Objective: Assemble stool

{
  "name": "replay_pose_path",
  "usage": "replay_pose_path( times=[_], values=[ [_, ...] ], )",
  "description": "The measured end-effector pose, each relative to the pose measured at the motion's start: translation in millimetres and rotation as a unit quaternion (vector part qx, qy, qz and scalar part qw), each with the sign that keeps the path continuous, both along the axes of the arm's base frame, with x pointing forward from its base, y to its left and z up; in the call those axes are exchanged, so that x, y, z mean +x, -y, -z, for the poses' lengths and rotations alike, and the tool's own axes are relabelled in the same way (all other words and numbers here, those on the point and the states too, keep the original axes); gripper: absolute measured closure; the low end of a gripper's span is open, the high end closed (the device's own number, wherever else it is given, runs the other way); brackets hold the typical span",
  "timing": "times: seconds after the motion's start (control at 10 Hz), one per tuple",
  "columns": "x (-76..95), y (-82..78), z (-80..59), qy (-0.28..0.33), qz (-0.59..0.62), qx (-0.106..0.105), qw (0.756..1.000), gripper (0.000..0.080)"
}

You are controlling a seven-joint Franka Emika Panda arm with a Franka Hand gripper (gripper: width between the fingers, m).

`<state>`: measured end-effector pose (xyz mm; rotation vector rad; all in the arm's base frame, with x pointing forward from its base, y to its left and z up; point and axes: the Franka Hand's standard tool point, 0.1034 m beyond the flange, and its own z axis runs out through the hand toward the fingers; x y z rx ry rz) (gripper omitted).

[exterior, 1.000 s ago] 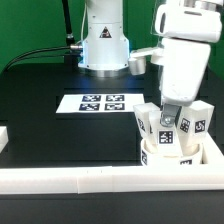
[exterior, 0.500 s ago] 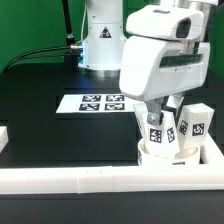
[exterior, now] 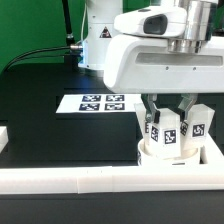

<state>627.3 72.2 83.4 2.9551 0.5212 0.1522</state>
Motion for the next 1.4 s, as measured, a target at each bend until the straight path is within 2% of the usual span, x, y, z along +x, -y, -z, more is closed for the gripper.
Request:
replay_pose_path(
  times=[0.2,0.4,0.5,0.8,0.9,1.0,1.1,1.3,1.4],
  values=[
    [-0.1,-0.5,0.1,0.007,0.066,0.01,0.998,0.0459],
    [-1.2,-5.4,2.0,0.025,0.225,0.049,0.973,0.0459],
    [-1.6,-8.5,2.3,0.029,0.278,0.062,0.958,0.0459],
    [-2.8,-21.3,3.1,0.039,0.436,0.092,0.894,0.0459],
    [-1.4,-23.6,3.0,0.043,0.499,0.108,0.858,0.0459],
    [-1.9,-26.8,2.9,0.043,0.531,0.111,0.839,0.0459],
    [-1.8,-27.4,2.9,0.044,0.542,0.113,0.832,0.0459],
    [-1.5,-28.4,2.6,0.045,0.598,0.122,0.791,0.0459],
    [-1.5,-28.6,2.5,0.045,0.609,0.124,0.782,0.0459]
  ],
)
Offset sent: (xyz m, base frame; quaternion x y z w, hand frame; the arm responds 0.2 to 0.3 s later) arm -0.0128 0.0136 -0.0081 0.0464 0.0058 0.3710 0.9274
